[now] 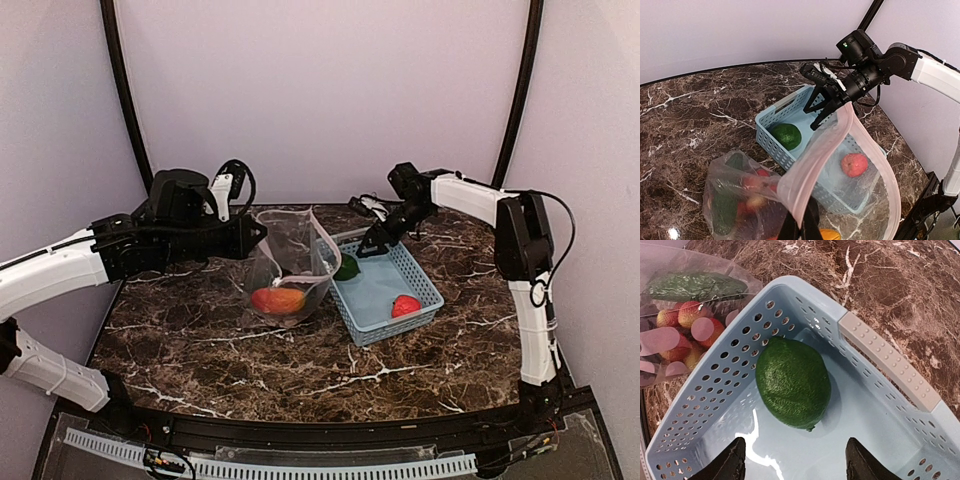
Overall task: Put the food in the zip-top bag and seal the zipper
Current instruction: Pick up the fake fruit from the bin.
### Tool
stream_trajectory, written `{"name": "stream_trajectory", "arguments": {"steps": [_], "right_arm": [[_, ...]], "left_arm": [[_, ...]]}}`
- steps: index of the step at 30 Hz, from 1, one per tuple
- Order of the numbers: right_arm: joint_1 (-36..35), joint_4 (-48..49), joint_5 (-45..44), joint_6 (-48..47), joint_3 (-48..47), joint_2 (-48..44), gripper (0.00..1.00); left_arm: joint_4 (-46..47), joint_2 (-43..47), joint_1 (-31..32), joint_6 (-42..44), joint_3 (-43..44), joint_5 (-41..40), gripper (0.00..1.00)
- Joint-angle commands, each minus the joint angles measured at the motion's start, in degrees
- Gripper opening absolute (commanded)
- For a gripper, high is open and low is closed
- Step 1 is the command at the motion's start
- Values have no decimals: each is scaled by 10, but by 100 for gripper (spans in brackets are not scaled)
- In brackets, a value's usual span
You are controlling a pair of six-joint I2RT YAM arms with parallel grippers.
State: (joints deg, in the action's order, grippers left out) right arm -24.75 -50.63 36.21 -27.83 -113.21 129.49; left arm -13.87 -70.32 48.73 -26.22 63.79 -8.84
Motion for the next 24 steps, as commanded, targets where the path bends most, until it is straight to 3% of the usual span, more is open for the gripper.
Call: {"name": "stream_trajectory", "arguments": {"steps": [1, 4, 14, 24], "right_arm": [[-11, 21, -11, -2, -36, 21, 69], [-17, 35, -26, 3, -39, 36, 77], [-42, 43, -35, -20, -60, 78, 82], [-61, 39, -48, -25, -80, 106, 79]], "left_arm": [[-10, 18, -4, -5, 1, -5, 1], [-11, 18, -5, -5, -1, -6, 1], [-7, 16, -5, -9, -8, 0, 1], [-1, 19, -5, -12, -17, 1, 1]]}}
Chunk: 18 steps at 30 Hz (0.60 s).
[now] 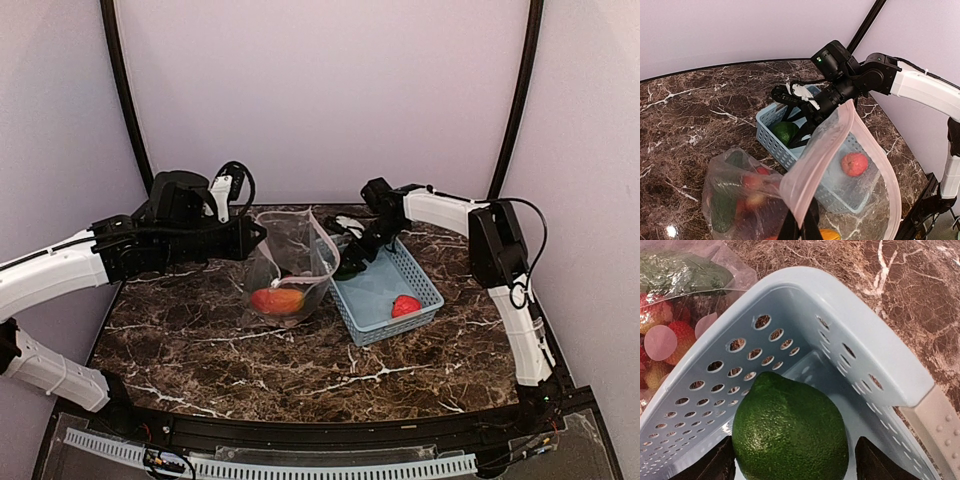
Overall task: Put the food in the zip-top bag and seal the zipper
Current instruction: Pick up the fake fruit from the bin.
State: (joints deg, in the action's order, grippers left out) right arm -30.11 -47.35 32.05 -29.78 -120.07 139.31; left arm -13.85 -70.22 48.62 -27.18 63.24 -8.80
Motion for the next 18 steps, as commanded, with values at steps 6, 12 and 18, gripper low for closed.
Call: {"name": "stream_trajectory", "arguments": {"steps": [6, 12, 18], "right_arm": [[-5, 15, -28, 20, 5, -5, 62], [12, 21, -28, 44, 72, -87, 46], [32, 12, -1, 65, 135, -199, 46]], "left_arm": [[4, 15, -4, -5, -15, 3, 1], [7, 14, -4, -4, -15, 6, 1], [9, 11, -4, -2, -15, 3, 1]]}}
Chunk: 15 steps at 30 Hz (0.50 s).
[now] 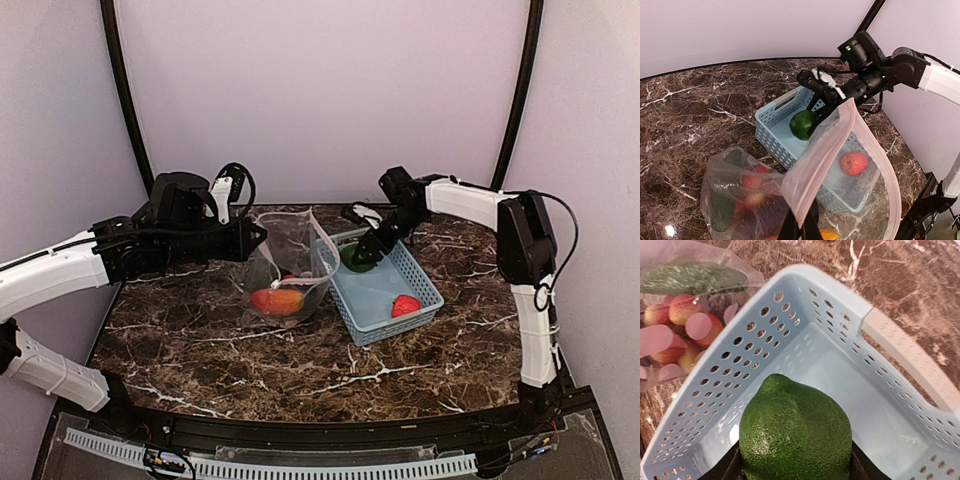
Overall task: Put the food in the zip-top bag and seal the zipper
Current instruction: Pick up the fake fruit from the bin.
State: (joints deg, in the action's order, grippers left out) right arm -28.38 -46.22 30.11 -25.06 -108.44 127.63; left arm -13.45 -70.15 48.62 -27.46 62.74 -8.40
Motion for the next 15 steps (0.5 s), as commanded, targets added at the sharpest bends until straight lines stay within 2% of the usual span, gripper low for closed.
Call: {"name": "stream_trajectory", "arguments": {"steps": [1, 8, 15], "right_arm": [[16, -3, 25, 20, 25, -105, 45], [15, -19, 125, 45, 25, -239, 47], [-23, -18, 223, 83, -17, -280, 49]], "left_arm": [[5, 9, -5, 1, -7, 0, 1], [-2, 1, -5, 1, 2, 2, 1], [6, -2, -5, -7, 2, 7, 1]]}}
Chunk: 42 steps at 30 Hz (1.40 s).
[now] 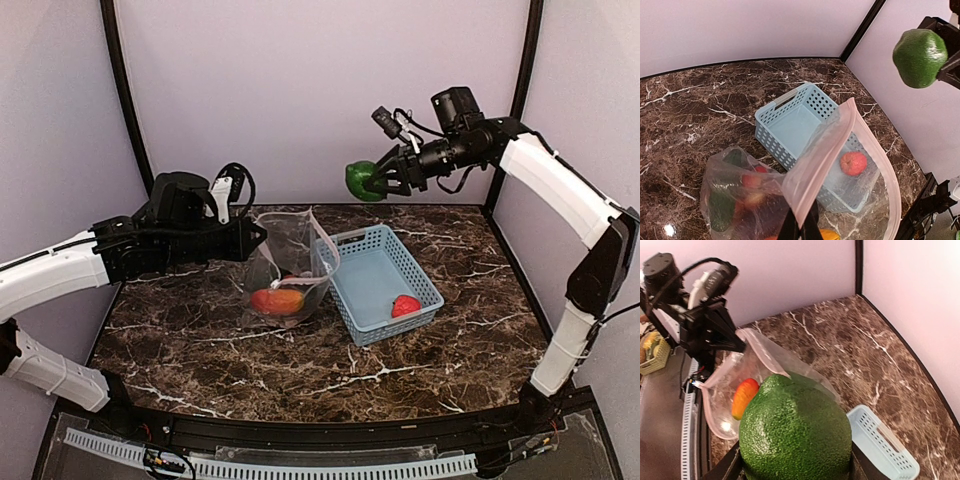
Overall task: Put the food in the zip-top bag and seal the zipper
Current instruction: Pick up the fake fruit from the bin, then place the fake fruit in the zipper food storage bag.
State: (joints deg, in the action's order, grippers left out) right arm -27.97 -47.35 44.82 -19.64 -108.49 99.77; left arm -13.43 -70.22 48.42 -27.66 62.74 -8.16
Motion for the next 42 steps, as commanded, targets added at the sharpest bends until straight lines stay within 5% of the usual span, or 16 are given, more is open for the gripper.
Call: {"name": "stream_trajectory", "arguments": {"steps": [1, 12, 23, 31, 37, 42], "right_arm": [[-36, 0, 87, 36, -16, -4, 49], [-138, 10, 116, 64, -65, 70, 49], [-152, 19, 99, 65, -82, 120, 52], [-159, -5, 69, 59, -175, 182, 71], [-159, -17, 44, 39, -159, 143, 77], [-158, -13, -34, 27, -99, 85, 73]], "left_arm": [[7, -1, -3, -7, 1, 6, 1], [20, 1, -4, -10, 4, 13, 1], [19, 4, -4, -3, 6, 13, 1], [19, 18, -4, 1, -4, 6, 1], [16, 23, -5, 3, -7, 3, 1], [17, 21, -5, 3, -3, 5, 1]]}}
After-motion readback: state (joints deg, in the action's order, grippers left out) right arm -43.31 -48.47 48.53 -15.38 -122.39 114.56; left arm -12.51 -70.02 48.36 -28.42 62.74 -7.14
